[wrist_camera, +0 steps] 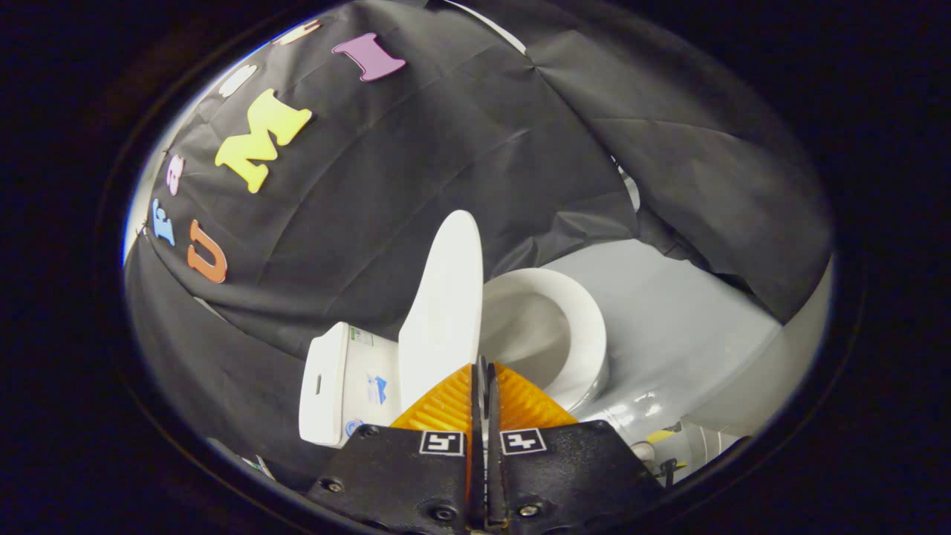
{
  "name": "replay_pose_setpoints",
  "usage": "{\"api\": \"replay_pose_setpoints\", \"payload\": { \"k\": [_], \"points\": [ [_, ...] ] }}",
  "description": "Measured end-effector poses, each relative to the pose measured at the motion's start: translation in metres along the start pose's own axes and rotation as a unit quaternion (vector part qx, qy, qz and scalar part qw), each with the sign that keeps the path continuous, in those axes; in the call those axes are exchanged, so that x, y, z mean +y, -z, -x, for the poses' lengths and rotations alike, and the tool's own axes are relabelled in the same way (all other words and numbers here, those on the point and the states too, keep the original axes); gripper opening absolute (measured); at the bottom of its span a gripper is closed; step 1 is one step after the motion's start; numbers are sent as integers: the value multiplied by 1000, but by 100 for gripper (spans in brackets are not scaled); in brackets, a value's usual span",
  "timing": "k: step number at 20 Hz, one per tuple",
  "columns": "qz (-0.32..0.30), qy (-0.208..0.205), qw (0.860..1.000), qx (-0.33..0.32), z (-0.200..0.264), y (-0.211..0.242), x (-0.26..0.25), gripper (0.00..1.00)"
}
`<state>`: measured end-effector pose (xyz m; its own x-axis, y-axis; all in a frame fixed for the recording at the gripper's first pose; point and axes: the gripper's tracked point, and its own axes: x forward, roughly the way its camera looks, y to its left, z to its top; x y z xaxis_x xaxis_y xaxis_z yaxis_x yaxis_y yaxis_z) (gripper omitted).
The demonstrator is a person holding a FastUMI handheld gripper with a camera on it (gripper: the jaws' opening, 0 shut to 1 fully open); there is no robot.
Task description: Open the toilet lid.
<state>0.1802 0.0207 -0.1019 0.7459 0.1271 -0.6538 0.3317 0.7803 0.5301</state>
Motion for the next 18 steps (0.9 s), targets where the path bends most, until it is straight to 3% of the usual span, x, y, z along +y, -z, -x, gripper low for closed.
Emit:
{"api": "replay_pose_setpoints", "payload": {
  "k": [9,18],
  "points": [
    [66,21,997,-13,22,4,52,5],
    [95,47,994,-14,31,10,86,5]
  ]
}}
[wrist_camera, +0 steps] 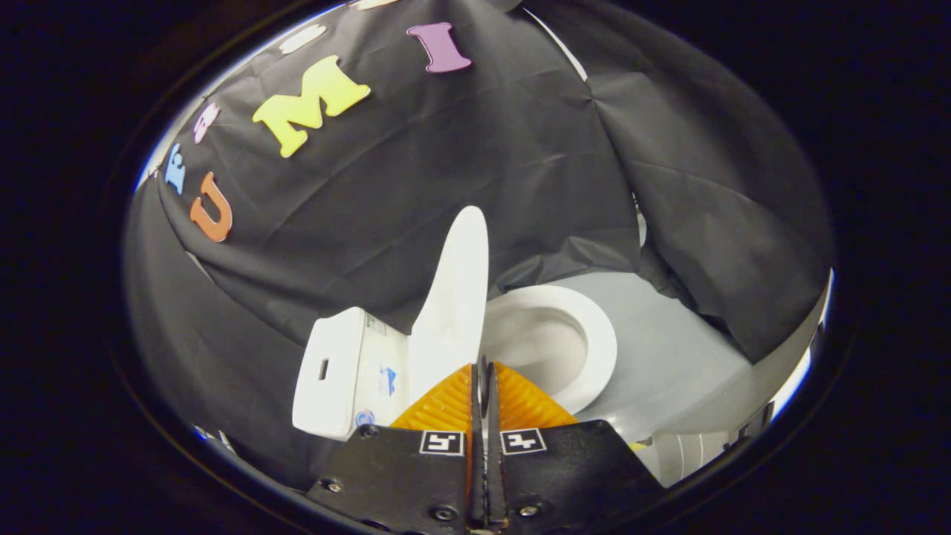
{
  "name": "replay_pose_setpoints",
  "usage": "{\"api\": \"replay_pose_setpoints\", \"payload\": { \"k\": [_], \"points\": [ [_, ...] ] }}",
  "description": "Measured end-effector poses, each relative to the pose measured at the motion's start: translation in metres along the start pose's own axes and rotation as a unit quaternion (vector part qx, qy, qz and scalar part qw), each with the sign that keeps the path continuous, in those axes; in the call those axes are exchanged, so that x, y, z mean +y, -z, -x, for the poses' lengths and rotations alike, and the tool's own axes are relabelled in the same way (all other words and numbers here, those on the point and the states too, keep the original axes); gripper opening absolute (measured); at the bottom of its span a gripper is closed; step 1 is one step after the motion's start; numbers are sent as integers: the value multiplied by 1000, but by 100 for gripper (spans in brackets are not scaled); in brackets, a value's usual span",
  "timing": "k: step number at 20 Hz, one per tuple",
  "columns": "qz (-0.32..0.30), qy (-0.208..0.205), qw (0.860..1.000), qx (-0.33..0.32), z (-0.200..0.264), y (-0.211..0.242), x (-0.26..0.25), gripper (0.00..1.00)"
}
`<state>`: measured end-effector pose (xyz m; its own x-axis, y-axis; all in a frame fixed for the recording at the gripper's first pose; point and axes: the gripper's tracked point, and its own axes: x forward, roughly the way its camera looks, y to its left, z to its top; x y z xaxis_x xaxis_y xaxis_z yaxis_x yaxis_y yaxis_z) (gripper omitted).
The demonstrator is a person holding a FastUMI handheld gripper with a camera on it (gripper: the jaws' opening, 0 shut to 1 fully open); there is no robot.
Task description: Open the toilet lid.
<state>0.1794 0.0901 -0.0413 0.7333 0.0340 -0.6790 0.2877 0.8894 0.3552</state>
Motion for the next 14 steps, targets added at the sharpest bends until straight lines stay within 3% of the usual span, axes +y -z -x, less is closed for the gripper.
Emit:
{"api": "replay_pose_setpoints", "payload": {
  "k": [5,14],
  "points": [
    [31,21,999,-16,5,1,18,5],
    [47,11,999,-22,17,2,64,5]
  ]
}}
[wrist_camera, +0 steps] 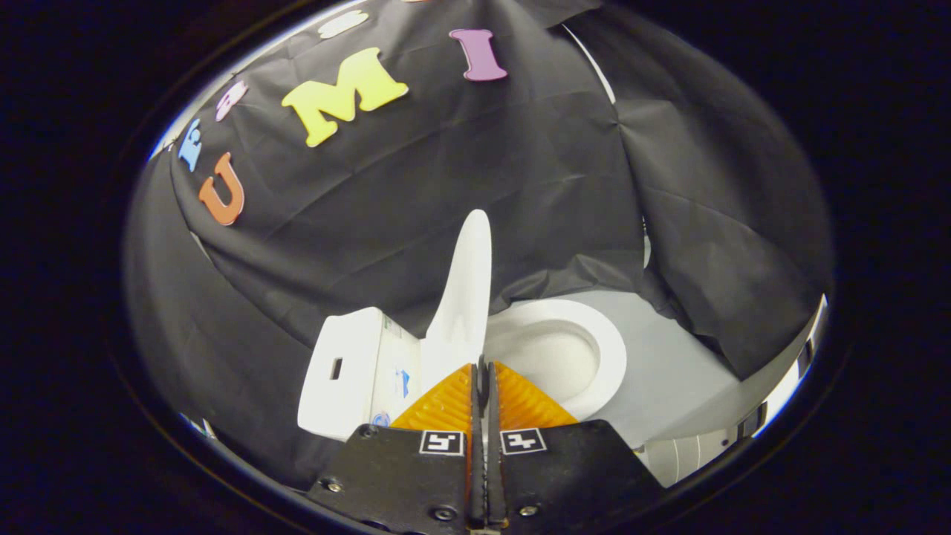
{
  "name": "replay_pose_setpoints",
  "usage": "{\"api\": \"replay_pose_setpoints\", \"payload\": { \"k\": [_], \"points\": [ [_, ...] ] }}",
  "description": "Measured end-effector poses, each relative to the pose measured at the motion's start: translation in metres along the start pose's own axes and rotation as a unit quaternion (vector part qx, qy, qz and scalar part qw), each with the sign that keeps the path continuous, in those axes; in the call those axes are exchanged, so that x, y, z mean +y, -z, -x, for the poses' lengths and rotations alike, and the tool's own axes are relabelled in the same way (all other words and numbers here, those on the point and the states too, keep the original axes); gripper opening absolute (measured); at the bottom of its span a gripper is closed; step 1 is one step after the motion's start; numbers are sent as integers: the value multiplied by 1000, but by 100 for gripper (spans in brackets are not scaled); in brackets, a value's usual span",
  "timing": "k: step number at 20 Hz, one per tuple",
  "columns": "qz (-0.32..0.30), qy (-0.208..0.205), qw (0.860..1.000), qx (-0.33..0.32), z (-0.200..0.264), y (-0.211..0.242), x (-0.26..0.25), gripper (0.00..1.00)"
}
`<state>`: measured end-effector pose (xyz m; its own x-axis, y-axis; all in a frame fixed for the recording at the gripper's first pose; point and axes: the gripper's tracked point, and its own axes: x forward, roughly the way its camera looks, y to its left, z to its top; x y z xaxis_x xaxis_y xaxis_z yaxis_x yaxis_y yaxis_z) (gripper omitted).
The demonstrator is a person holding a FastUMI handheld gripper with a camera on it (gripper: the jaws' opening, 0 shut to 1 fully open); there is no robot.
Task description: Open the toilet lid.
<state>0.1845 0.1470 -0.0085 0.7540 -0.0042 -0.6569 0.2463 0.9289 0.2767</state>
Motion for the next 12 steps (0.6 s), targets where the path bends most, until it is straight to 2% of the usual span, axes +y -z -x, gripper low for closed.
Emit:
{"api": "replay_pose_setpoints", "payload": {
  "k": [12],
  "points": [
    [26,-27,999,4,12,4,64,9]
  ]
}}
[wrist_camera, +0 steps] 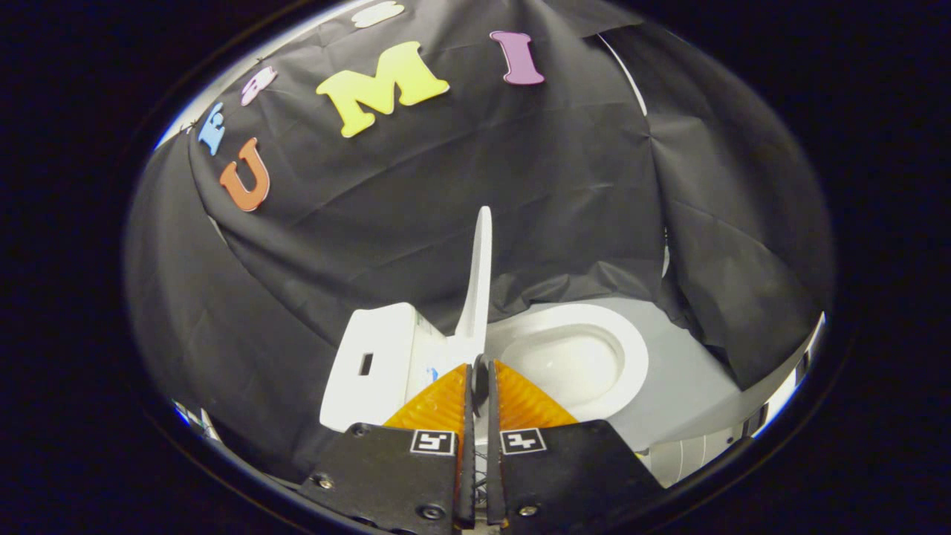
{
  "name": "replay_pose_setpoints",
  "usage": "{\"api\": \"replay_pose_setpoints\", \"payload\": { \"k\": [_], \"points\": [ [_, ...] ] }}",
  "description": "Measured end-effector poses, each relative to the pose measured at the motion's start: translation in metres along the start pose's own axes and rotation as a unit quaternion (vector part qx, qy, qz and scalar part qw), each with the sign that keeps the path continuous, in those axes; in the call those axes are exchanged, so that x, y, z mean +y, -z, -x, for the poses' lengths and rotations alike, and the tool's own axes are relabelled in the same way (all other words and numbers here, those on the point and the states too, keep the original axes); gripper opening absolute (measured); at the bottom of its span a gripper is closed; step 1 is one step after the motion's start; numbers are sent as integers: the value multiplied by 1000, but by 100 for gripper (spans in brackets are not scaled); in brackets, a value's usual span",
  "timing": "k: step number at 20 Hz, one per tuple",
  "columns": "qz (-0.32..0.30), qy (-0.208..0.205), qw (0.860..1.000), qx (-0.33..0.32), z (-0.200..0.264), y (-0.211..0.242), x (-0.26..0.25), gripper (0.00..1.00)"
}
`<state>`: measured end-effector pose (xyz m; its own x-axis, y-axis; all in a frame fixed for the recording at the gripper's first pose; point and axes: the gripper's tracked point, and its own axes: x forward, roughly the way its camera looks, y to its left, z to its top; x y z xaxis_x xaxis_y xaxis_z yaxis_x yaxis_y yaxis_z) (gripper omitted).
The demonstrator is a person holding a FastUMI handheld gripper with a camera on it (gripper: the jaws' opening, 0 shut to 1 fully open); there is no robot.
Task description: Open the toilet lid.
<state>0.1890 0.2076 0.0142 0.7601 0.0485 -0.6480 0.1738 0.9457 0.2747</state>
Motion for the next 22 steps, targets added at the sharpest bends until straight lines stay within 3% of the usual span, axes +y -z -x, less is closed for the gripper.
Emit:
{"api": "replay_pose_setpoints", "payload": {
  "k": [12,22],
  "points": [
    [63,4,998,-8,1,10,76,11],
    [96,-28,995,0,-5,31,144,11]
  ]
}}
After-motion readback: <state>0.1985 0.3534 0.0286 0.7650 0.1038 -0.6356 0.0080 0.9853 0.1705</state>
